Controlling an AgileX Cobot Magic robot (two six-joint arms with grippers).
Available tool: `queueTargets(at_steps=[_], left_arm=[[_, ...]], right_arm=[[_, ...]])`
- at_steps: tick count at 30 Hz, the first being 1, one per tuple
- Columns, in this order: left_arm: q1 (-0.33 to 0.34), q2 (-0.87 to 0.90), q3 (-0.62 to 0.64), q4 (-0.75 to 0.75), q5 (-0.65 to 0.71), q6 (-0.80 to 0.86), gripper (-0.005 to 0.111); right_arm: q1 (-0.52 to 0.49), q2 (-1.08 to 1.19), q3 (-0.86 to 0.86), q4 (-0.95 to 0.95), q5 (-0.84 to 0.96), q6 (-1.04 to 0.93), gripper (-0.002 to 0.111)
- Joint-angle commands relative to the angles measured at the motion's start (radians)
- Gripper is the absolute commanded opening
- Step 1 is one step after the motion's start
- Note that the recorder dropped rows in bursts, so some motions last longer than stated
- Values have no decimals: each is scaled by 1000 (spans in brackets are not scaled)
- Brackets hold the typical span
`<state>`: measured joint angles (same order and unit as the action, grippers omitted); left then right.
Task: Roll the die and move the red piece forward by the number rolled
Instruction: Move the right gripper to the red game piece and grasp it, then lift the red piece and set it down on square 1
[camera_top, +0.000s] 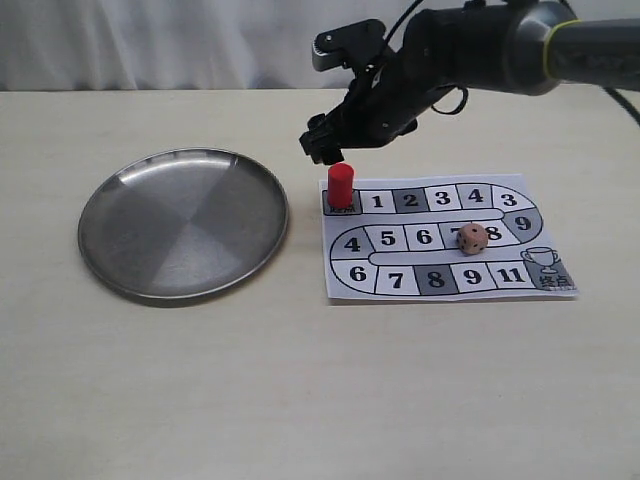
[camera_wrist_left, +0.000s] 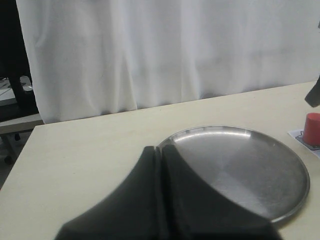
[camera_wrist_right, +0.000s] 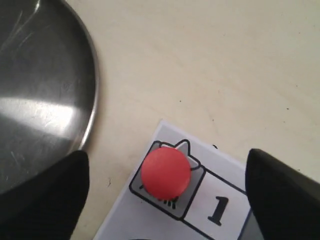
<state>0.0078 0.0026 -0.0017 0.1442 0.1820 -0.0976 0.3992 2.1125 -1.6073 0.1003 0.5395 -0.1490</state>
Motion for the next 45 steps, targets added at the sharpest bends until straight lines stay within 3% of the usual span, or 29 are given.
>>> queueTargets(at_steps=[1, 6, 14, 16, 26, 38, 45], left_arm=[[-8, -3, 2, 0, -9, -1, 0], [-8, -3, 2, 0, -9, -1, 0], [-8, -3, 2, 0, -9, -1, 0], [-8, -3, 2, 0, -9, -1, 0], [-8, -3, 2, 0, -9, -1, 0], [-8, -3, 2, 0, -9, -1, 0], [-8, -3, 2, 0, -9, -1, 0]], right_arm=[[-1, 74, -46, -9, 8, 0, 80], [-9, 141, -56, -44, -13, -5, 73], [-18, 153, -56, -52, -9, 4, 13], [-18, 153, -56, -47, -5, 9, 4], [-18, 130, -56, -14, 39, 9, 4], [-76, -121, -56, -33, 97, 31, 4], [-84, -51, -53, -41, 115, 31, 4]])
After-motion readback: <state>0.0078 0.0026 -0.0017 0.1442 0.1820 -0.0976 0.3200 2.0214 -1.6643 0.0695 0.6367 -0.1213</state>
